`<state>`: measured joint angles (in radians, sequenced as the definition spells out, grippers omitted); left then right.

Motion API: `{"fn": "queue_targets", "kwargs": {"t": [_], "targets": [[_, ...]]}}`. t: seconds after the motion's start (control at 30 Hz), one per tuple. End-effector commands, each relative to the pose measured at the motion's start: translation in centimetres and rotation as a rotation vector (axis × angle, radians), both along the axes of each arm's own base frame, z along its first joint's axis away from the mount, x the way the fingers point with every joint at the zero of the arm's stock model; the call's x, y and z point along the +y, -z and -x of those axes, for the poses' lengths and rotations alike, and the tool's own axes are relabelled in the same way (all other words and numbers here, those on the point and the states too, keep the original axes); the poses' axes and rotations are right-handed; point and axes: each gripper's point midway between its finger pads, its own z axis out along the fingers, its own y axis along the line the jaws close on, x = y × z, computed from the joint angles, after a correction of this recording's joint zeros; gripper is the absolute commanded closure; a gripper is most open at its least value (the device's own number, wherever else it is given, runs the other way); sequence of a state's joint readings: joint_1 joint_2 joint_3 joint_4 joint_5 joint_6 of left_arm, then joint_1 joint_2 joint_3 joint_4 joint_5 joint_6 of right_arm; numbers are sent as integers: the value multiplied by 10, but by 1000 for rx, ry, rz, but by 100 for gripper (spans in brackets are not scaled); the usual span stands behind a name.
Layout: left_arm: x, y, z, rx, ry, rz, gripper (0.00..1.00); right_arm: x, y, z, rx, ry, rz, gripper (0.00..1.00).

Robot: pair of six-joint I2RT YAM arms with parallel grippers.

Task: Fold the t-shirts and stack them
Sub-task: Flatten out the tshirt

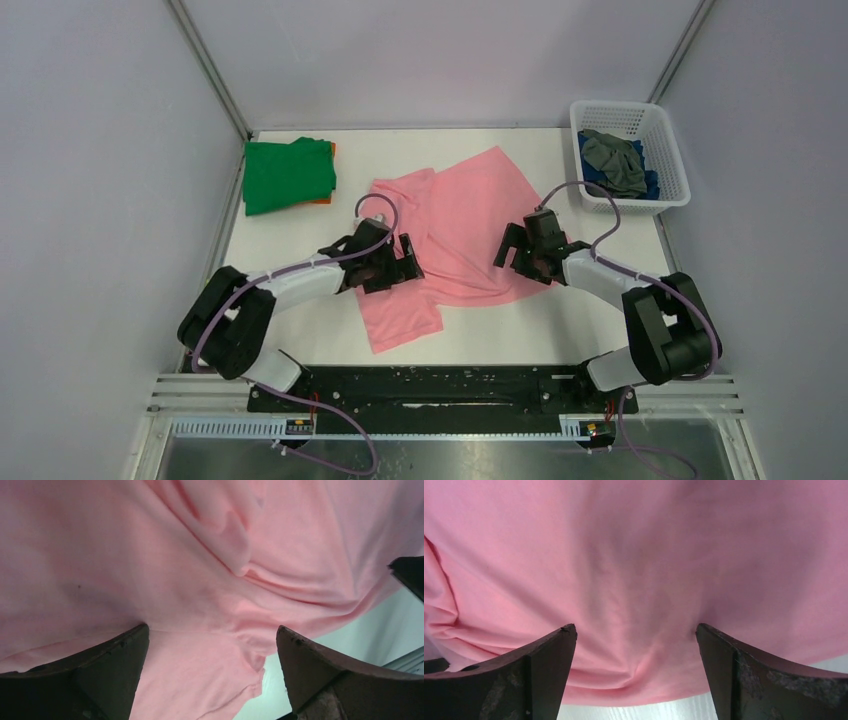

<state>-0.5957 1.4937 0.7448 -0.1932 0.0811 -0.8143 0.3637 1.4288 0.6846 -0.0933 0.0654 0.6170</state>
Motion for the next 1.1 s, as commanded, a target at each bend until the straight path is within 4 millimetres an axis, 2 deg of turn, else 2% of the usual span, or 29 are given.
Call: {"fn": "queue_targets", "kwargs": {"t": [0.0,0.1,0.2,0.33,0.4,0.43,0.5,0.63,0.7,0.8,0.83,0.93,0.97,1.0,1.03,1.07], "targets": [[22,33,30,87,-43,-47,1,17,18,30,140,-44,-103,1],[43,41,50,113,-86,-90,1,25,33,65,212,-14,-210,1],[61,37,66,122,-119,-122,1,30,39,108,260,-34,-216,0],[80,11,75,66,-150,-145,1,41,27,162,273,-117,-153,0],[80,-12,71,11,-128,-133,1,46,12,170,233,-148,-174,0],[80,-27,67,-25,-123,-128,1,48,2,165,187,-160,-189,0],[78,-58,50,-123,-126,-114,1,42,-34,134,-7,-172,-135,1],[64,-119,0,-328,-145,-86,1,22,-107,71,-344,-93,12,0],[49,-137,-28,-383,-130,-75,1,21,-129,46,-412,-74,28,1],[34,-137,-75,-362,-115,-100,1,24,-133,11,-342,-70,-53,1],[31,-136,-92,-350,-113,-104,1,18,-129,-4,-307,-40,-62,0],[22,-120,-144,-282,-105,-118,1,14,-122,-45,-255,-3,-44,1],[19,-104,-162,-256,-109,-135,1,14,-119,-61,-255,8,-38,1],[14,-95,-178,-243,-105,-134,1,15,-113,-75,-241,12,-42,0],[8,-96,-198,-257,-97,-117,1,20,-108,-89,-218,10,-62,0],[5,-86,-213,-238,-95,-110,1,27,-108,-105,-204,-1,-94,1]]}}
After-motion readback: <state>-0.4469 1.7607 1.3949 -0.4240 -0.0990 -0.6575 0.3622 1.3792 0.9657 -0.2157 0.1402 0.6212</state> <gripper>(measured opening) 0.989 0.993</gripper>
